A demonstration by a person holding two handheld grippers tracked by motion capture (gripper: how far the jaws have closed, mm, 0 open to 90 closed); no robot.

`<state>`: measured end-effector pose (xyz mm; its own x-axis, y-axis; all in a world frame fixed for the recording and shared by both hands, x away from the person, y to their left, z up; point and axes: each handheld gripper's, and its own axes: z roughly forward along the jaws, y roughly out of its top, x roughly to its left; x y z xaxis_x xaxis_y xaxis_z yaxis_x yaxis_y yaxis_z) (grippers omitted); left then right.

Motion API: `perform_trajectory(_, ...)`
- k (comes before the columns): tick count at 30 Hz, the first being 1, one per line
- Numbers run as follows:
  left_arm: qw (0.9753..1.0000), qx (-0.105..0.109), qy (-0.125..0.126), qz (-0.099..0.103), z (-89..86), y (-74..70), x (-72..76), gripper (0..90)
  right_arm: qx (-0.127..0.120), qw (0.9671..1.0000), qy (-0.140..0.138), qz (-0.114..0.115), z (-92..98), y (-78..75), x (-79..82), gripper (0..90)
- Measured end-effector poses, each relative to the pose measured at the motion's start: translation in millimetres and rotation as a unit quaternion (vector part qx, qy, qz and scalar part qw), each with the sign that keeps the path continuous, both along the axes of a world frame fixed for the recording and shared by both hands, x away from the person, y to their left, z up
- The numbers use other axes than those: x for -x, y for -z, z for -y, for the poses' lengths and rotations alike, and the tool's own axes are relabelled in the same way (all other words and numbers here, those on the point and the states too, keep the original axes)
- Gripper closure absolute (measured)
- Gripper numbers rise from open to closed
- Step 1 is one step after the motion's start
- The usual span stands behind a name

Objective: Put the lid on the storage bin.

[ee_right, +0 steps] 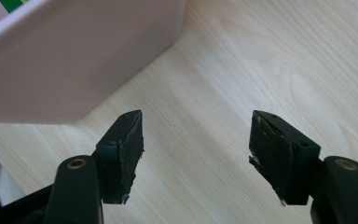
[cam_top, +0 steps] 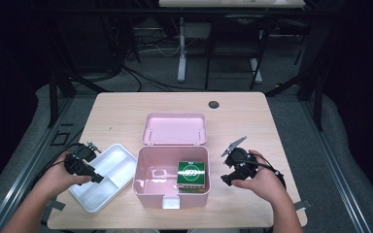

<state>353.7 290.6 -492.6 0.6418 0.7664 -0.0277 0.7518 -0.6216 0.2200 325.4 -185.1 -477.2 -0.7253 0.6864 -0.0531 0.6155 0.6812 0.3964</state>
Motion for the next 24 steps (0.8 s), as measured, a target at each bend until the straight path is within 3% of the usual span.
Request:
perform_trajectory(2,1.0000,-0.005,0.001,0.002,1.3,-1.3,-0.2,45.4,-0.017,0.9998,0.002,0.005,1.8,3.7,2.4,33.5)
perform_trajectory(5,1.0000,0.004,0.007,0.001,3.5,-4.4,-1.4,45.6,0.000,0.9999,0.007,-0.007,2.0,7.4,3.1,33.0)
perform_trajectory(7,0.9999,0.007,0.008,-0.004,4.9,-5.1,-2.7,46.0,-0.006,0.9999,0.014,0.003,2.7,9.5,3.3,33.0)
perform_trajectory(9,0.9999,0.001,0.014,-0.005,6.2,-5.6,-3.7,46.3,-0.007,0.9998,0.017,0.000,3.4,8.9,3.7,33.0)
perform_trajectory(10,0.9999,0.000,0.015,-0.007,6.3,-6.1,-4.4,46.7,-0.011,0.9996,0.022,0.013,3.8,10.3,4.2,33.0)
perform_trajectory(13,0.9998,0.000,0.016,-0.013,7.0,-5.6,-5.3,46.7,-0.014,0.9995,0.024,0.018,5.3,9.7,5.7,33.0)
perform_trajectory(16,0.9999,-0.007,0.012,-0.009,6.9,-3.9,-4.9,46.8,-0.018,0.9983,0.033,0.045,6.8,10.2,6.6,33.2)
perform_trajectory(24,0.9991,-0.033,0.018,-0.018,4.5,2.5,-7.8,48.9,-0.033,0.9969,0.039,0.059,7.5,10.2,7.8,35.1)
